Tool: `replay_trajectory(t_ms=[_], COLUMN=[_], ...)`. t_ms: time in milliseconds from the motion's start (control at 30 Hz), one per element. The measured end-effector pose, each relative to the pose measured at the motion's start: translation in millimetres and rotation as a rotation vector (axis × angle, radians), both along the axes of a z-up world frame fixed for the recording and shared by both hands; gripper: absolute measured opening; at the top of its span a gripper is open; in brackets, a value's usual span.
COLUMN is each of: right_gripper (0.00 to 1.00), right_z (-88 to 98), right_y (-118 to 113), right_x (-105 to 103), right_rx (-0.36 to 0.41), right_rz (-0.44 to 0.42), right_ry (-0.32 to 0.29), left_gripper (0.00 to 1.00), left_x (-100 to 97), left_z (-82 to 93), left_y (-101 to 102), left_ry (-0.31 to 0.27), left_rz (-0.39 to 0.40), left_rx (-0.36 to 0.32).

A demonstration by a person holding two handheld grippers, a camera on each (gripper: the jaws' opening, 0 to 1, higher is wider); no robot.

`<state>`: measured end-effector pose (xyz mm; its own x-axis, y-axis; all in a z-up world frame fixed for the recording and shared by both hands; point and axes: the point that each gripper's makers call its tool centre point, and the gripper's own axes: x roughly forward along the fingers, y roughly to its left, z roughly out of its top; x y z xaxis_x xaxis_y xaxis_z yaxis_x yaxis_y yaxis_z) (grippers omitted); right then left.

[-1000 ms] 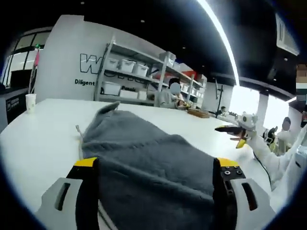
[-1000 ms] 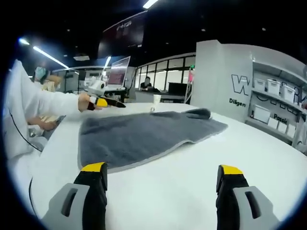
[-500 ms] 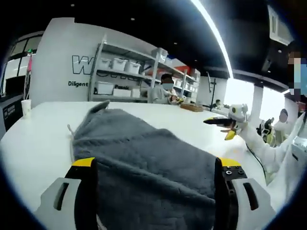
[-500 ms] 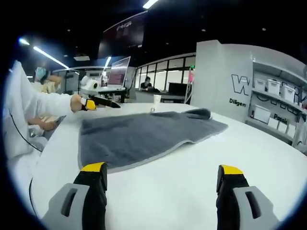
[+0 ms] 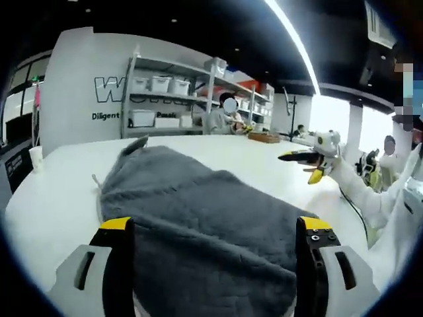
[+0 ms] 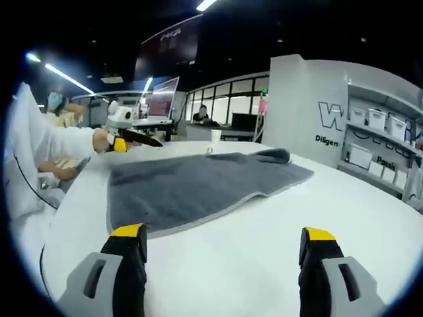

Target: Open the folded towel by lifting each exposed corner and separating the folded layers until the towel lies flat within the target outline without major curled edges

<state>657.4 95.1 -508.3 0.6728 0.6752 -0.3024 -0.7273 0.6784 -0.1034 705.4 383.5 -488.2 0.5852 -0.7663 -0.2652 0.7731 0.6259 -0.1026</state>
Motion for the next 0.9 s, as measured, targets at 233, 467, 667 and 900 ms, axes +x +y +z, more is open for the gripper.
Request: replay_trajectory(t_ms=[233, 467, 667, 900], right_gripper=[0.98, 0.98, 0.98, 0.98], right_z=[-0.1, 1.2, 5.5, 3.5], right_y=[0.0, -4.3, -8.2, -13.8], right_x=[0.0, 3.2, 4.6, 8.0], right_rx=[-0.004, 0.017, 0.034, 0.041], right_rz=[-0.005, -0.02, -0.035, -0.053], right_ry=[-0.002, -0.006, -0.024, -0.025], left_gripper=[1.0, 0.99, 0.97, 0.93], left_x=[64.7, 158.2, 242.2, 334.6], left_z=[14.8, 27.3, 34.2, 26.3], left_y=[1.6, -7.0, -35.8, -71.7], left_ry=[-0.015, 0.002, 0.031, 0.041], left_rz=[0.009, 0.02, 0.002, -0.006], left_rx=[0.037, 0.057, 0.06, 0.066])
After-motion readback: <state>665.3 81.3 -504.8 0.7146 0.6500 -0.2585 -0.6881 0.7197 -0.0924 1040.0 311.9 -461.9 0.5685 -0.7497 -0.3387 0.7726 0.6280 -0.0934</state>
